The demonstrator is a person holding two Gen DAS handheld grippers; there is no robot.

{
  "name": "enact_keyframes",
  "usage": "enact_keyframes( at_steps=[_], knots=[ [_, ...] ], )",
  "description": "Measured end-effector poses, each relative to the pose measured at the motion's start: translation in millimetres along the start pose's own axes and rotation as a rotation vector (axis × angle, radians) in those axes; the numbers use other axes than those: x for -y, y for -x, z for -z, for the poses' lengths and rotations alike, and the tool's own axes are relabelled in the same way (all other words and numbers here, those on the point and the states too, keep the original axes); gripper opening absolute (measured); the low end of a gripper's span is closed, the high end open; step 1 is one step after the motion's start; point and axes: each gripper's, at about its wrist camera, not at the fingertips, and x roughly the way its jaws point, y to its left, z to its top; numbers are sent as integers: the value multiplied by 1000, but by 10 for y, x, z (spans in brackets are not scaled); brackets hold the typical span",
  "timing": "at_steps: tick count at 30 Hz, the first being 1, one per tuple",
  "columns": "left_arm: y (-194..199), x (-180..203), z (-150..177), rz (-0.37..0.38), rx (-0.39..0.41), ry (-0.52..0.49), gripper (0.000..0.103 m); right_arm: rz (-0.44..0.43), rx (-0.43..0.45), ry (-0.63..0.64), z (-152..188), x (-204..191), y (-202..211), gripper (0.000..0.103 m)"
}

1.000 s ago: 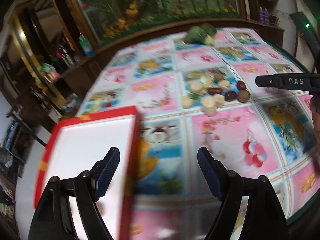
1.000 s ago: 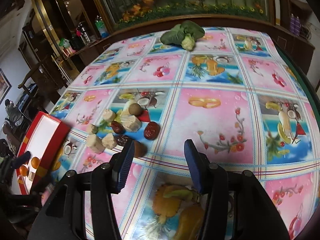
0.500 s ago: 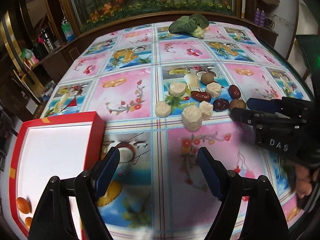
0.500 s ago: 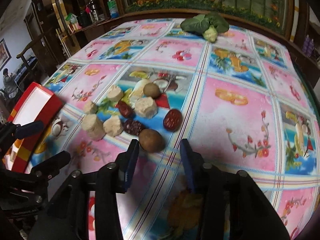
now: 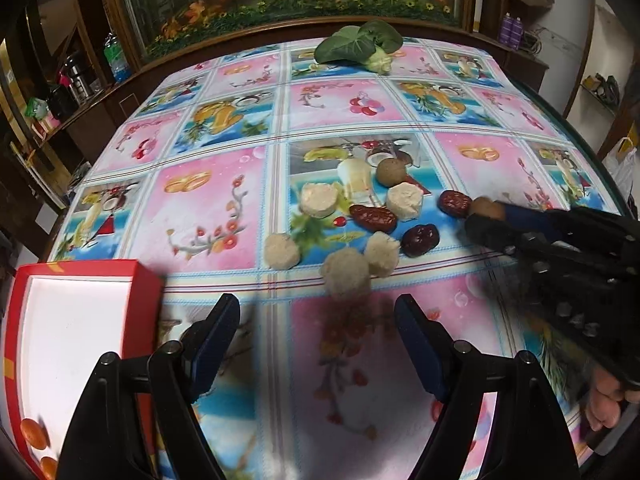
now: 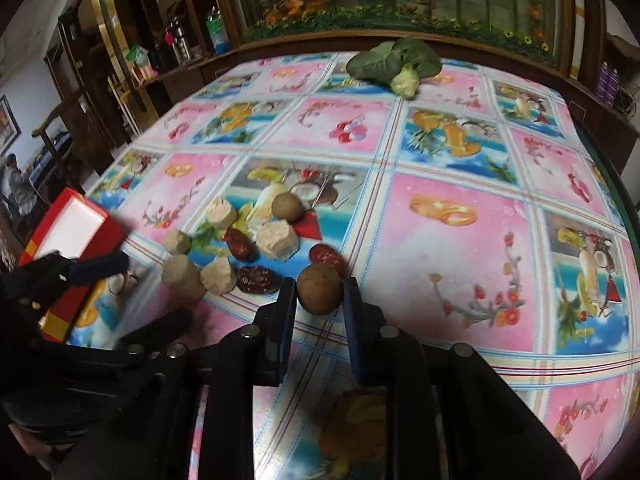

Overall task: Organize fruits
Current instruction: 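Grasp a brown round nut with the right tool while the left tool grasps a beige cake, then carry the nut and cake to the white tray and open both tools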

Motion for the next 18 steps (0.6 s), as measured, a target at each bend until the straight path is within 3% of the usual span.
enact_keyframes(
  at_steps=[4,7,14,18],
  knots=[
    [-46,33,-26,10,12,-2,76,-13,26,-58,-42,97,79,25],
    [-102,29,-32,26,-2,7,61,-11,32,-85,-57,121,92,25],
    [-148,14,-73,69,3,50,44,-13,34,-67,-38,68,100,25],
    [-152,20,-90,66,15,72,28,-10,47,-62,-25,50,131,25]
  ],
)
